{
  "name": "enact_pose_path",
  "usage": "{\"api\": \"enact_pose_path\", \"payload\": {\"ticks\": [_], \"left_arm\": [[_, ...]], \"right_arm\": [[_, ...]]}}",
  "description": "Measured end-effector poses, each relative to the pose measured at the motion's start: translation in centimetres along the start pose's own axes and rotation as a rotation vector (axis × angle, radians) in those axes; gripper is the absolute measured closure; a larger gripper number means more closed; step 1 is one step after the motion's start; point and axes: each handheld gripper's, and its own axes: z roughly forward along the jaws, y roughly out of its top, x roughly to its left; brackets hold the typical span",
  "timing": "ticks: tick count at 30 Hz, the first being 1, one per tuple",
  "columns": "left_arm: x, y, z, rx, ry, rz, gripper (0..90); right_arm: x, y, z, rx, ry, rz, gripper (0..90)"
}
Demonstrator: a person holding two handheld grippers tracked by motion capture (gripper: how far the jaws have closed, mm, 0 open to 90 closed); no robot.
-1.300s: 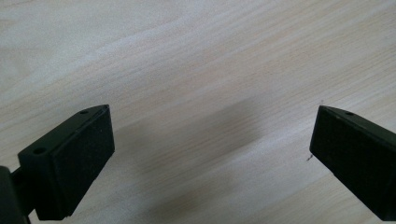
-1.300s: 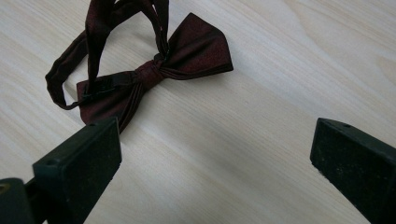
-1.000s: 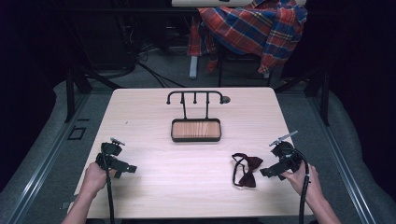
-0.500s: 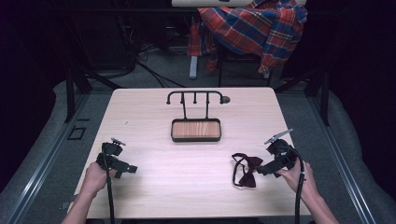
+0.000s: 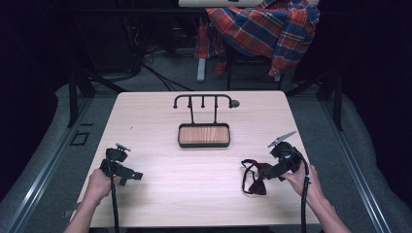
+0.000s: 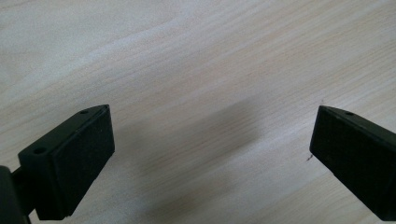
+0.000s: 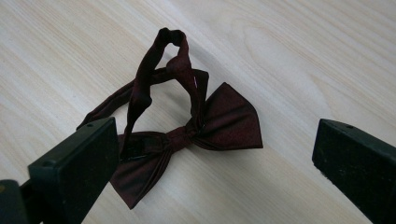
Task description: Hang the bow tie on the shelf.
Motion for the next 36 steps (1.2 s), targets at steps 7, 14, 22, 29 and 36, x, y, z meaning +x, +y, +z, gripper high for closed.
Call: {"api": "enact_pose_path", "payload": {"ticks": [7, 14, 22, 29, 36], "left_arm": [[0.0, 0.0, 0.0, 0.002, -0.001, 0.002, 0.0], [0.0, 0.1, 0.0, 0.003, -0.006, 0.003, 0.0], [0.0, 0.1, 0.0, 0.005, -0.007, 0.005, 0.0], [0.1, 0.1, 0.0, 0.007, -0.008, 0.007, 0.0], [0.0, 0.1, 0.2, 0.016, -0.001, 0.007, 0.0]], "right_arm": [[-0.1, 0.9, 0.9, 0.008, 0.002, -0.015, 1.1], [0.7, 2.0, 1.7, 0.016, -0.007, -0.05, 5.0], [0.9, 2.8, 2.3, 0.028, 0.005, -0.065, 26.3], [1.0, 2.7, 2.5, 0.035, 0.027, -0.061, 43.9], [1.3, 2.6, 2.8, 0.06, 0.028, -0.078, 54.3]]}}
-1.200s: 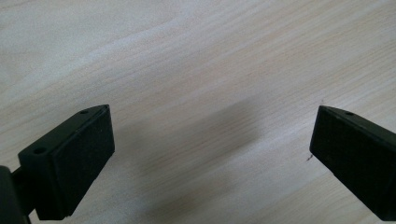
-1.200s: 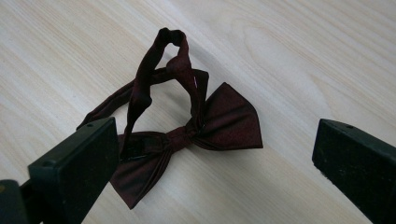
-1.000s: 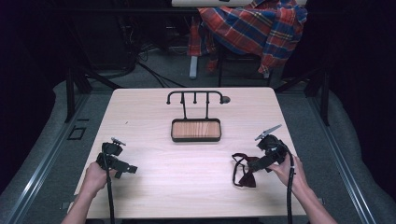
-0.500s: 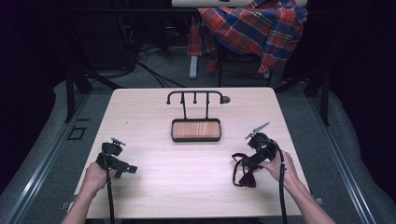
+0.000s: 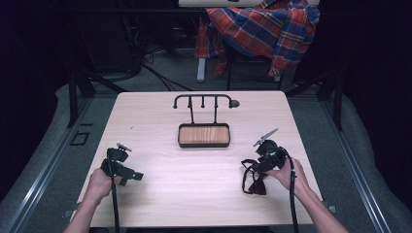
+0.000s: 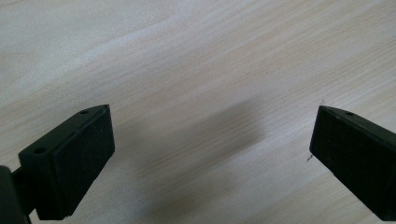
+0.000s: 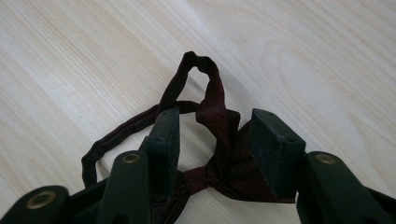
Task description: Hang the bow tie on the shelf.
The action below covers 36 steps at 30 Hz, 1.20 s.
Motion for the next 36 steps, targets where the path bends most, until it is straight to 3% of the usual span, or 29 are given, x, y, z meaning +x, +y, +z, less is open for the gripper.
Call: {"api": "enact_pose_path", "payload": {"ticks": [8, 29, 36], "left_arm": [[-0.03, 0.02, 0.01, 0.001, -0.001, 0.004, 0.1], [-0.17, 0.05, 0.22, 0.012, -0.008, 0.011, 0.1], [-0.19, 0.06, 0.16, 0.011, -0.006, 0.016, 0.0]], "right_arm": [[0.12, -0.11, 0.25, 0.012, -0.021, -0.004, 64.2], [0.26, -0.23, 0.35, 0.02, -0.019, -0.024, 86.0], [0.4, -0.21, 0.08, 0.003, -0.017, -0.027, 88.0]]}}
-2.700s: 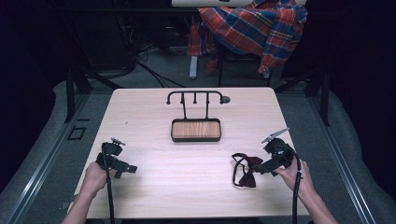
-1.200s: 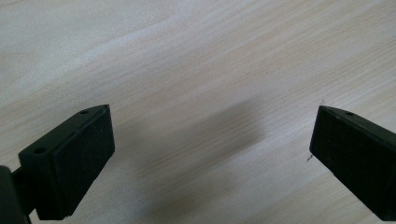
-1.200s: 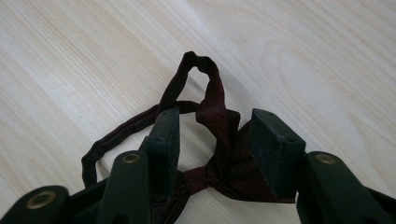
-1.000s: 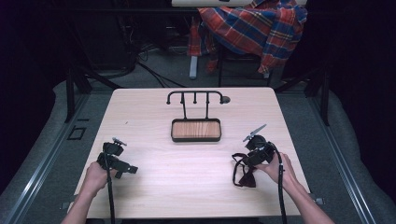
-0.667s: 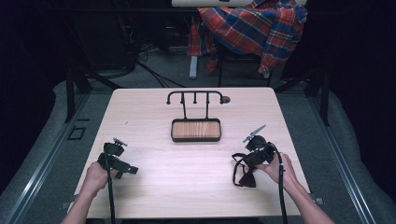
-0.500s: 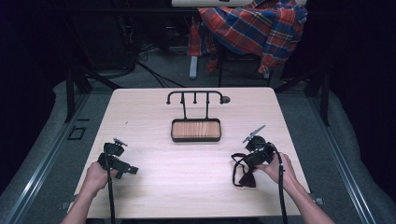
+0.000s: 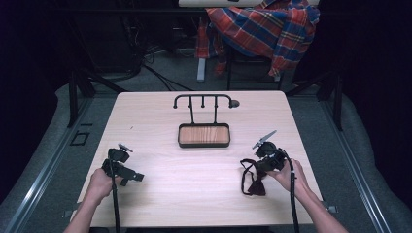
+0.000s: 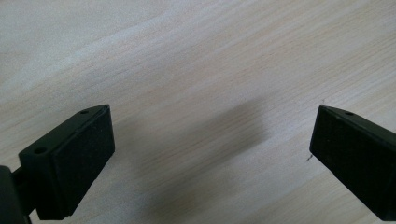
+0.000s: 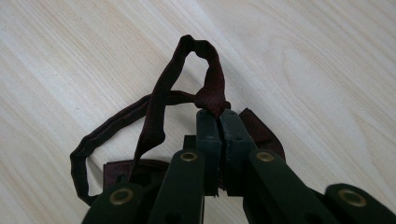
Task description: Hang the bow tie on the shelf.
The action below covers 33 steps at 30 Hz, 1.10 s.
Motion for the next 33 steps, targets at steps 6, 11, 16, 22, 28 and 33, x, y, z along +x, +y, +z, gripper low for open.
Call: {"api": "enact_pose_path", "payload": {"ticks": [6, 11, 16, 22, 28, 33], "left_arm": [[0.0, 0.0, 0.0, 0.0, -0.002, 0.0, 0.1], [0.0, 0.0, 0.0, 0.0, -0.002, 0.0, 0.1], [0.0, 0.0, -0.1, -0.005, 0.001, 0.0, 0.1], [0.0, 0.0, -0.1, -0.007, 0.001, -0.004, 0.1], [0.0, 0.0, -0.1, -0.007, 0.002, -0.002, 0.0], [0.0, 0.0, -0.1, -0.007, 0.003, 0.0, 0.1]], "right_arm": [[0.2, 0.1, -0.5, -0.025, 0.006, -0.003, 88.3], [0.3, 0.2, -1.1, -0.045, -0.003, -0.004, 88.4], [0.5, 0.2, -1.4, -0.064, -0.005, -0.004, 88.4], [0.8, 0.3, -2.2, -0.088, -0.012, -0.016, 88.5], [1.0, 0.4, -2.9, -0.11, -0.016, -0.024, 88.6], [1.5, 0.6, -3.5, -0.126, -0.025, -0.037, 88.6]]}}
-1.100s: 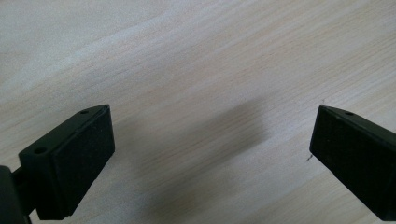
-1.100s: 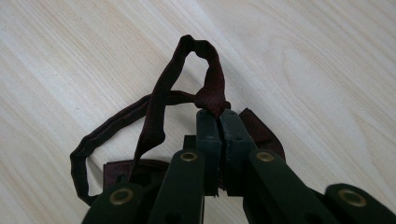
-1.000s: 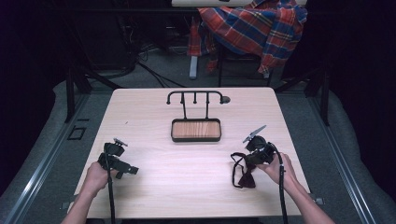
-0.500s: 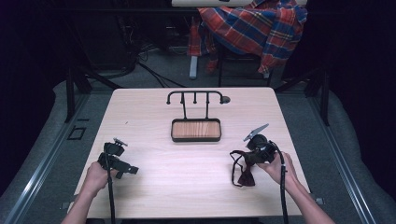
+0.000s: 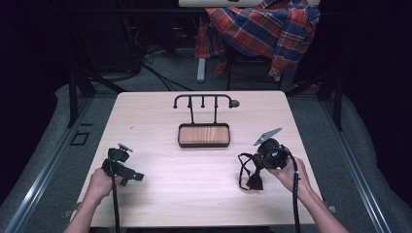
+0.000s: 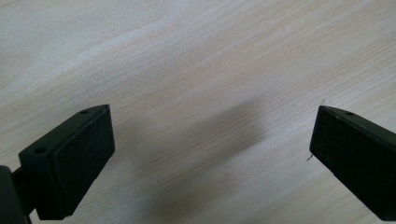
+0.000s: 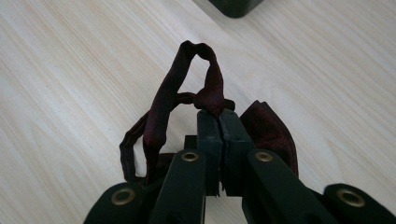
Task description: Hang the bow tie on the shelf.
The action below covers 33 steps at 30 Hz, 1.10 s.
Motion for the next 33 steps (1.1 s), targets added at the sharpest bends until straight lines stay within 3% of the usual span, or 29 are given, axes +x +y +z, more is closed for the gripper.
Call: {"api": "enact_pose_path", "payload": {"ticks": [20, 33], "left_arm": [[-0.1, 0.0, -0.1, -0.007, 0.006, 0.008, 0.1], [-0.2, 0.1, -0.1, -0.005, 0.004, 0.012, 0.1]], "right_arm": [[-0.1, 0.9, -1.3, -0.05, -0.051, -0.012, 88.8], [-0.2, 1.8, -1.8, -0.078, -0.059, -0.009, 88.8]]}}
